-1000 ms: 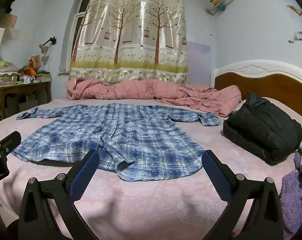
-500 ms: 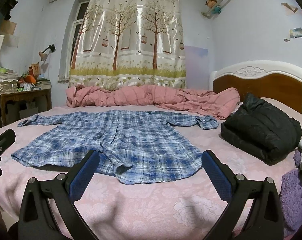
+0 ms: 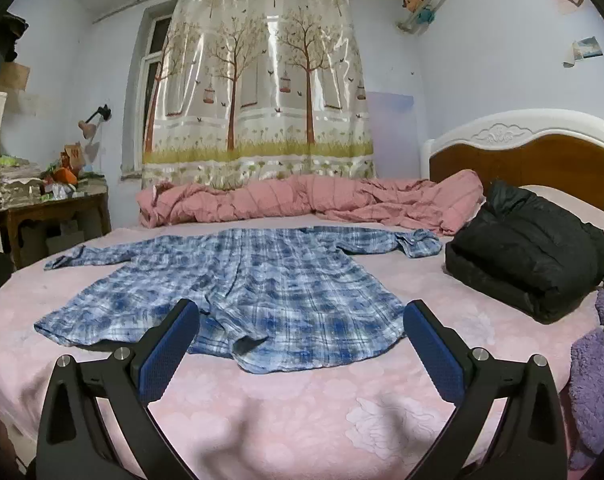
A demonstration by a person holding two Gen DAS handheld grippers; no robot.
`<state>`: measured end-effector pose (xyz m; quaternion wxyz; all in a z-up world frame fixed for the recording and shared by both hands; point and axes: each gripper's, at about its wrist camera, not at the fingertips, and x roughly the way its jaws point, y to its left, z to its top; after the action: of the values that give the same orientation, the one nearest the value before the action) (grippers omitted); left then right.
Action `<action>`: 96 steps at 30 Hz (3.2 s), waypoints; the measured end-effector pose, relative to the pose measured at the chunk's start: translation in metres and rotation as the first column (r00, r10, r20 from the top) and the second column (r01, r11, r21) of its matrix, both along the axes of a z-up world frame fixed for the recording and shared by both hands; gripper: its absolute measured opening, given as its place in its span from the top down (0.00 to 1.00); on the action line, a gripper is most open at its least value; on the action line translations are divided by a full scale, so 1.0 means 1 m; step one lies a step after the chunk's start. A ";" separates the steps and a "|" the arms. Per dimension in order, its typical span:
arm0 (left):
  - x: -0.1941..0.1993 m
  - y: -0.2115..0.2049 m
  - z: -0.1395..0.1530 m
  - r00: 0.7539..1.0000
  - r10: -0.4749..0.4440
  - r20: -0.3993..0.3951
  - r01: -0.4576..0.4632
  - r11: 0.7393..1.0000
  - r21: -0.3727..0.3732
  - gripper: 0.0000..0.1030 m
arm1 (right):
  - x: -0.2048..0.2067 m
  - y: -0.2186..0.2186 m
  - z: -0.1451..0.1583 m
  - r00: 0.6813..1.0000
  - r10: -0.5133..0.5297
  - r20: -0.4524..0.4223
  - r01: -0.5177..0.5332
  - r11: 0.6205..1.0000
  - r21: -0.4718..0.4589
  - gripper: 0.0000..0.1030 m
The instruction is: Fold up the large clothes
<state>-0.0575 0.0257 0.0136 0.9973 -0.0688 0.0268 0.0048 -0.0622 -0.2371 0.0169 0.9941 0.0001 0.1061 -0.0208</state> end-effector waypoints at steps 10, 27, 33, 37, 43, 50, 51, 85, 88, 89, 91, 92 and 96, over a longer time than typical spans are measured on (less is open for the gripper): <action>0.013 -0.002 0.008 0.995 -0.021 -0.096 0.020 1.000 -0.014 0.00 | 0.006 -0.006 0.002 0.999 -0.007 -0.046 0.005 0.999 -0.044 0.00; 0.051 0.005 -0.001 0.965 0.066 -0.253 -0.021 0.984 0.177 0.00 | 0.046 -0.029 -0.007 0.969 0.147 -0.198 -0.124 0.985 0.123 0.00; 0.087 0.029 -0.037 0.904 0.105 -0.415 -0.046 0.987 0.151 0.00 | 0.085 -0.061 -0.033 0.925 0.197 -0.325 -0.139 0.972 0.192 0.08; 0.098 0.044 -0.061 0.873 -0.014 -0.488 0.019 1.000 0.006 0.00 | 0.100 -0.076 -0.047 0.896 0.217 -0.388 -0.134 0.964 0.231 0.15; 0.124 0.044 -0.080 0.815 -0.167 -0.555 0.107 0.984 -0.139 0.00 | 0.109 -0.088 -0.071 0.840 0.335 -0.426 -0.159 0.904 0.397 0.15; 0.157 0.055 -0.079 0.811 -0.190 -0.553 0.061 0.968 -0.245 0.04 | 0.149 -0.081 -0.077 0.826 0.363 -0.431 -0.173 0.891 0.419 0.15; 0.159 0.056 -0.077 0.813 -0.177 -0.555 0.044 0.969 -0.245 0.15 | 0.154 -0.080 -0.077 0.825 0.357 -0.438 -0.170 0.896 0.410 0.15; 0.284 0.056 -0.013 0.838 -0.121 -0.533 0.179 0.982 0.058 0.15 | 0.306 -0.083 0.009 0.885 0.283 -0.370 -0.204 0.950 0.238 0.13; 0.269 0.061 -0.016 0.858 -0.013 -0.513 0.112 0.980 0.163 0.06 | 0.297 -0.093 0.014 0.888 0.209 -0.410 -0.179 0.977 0.113 0.10; 0.269 0.066 -0.019 0.855 0.026 -0.518 0.091 0.976 0.199 0.03 | 0.297 -0.095 0.012 0.891 0.165 -0.423 -0.154 0.986 0.059 0.10; 0.274 0.077 -0.029 0.822 0.065 -0.565 0.082 0.970 0.231 0.01 | 0.300 -0.099 0.004 0.882 0.093 -0.461 -0.119 0.993 -0.027 0.10; 0.281 0.080 -0.036 0.790 0.048 -0.611 0.117 0.967 0.227 0.01 | 0.303 -0.102 -0.002 0.864 0.072 -0.497 -0.114 0.992 -0.055 0.10; 0.306 0.061 -0.054 0.704 -0.017 -0.710 0.257 0.938 0.232 0.03 | 0.324 -0.096 -0.029 0.790 0.060 -0.610 -0.190 0.970 -0.150 0.10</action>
<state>0.2487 0.0868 -0.0402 0.9080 0.0994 0.4050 -0.0405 0.2623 -0.3334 -0.0125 0.9029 -0.1152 0.4127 0.0357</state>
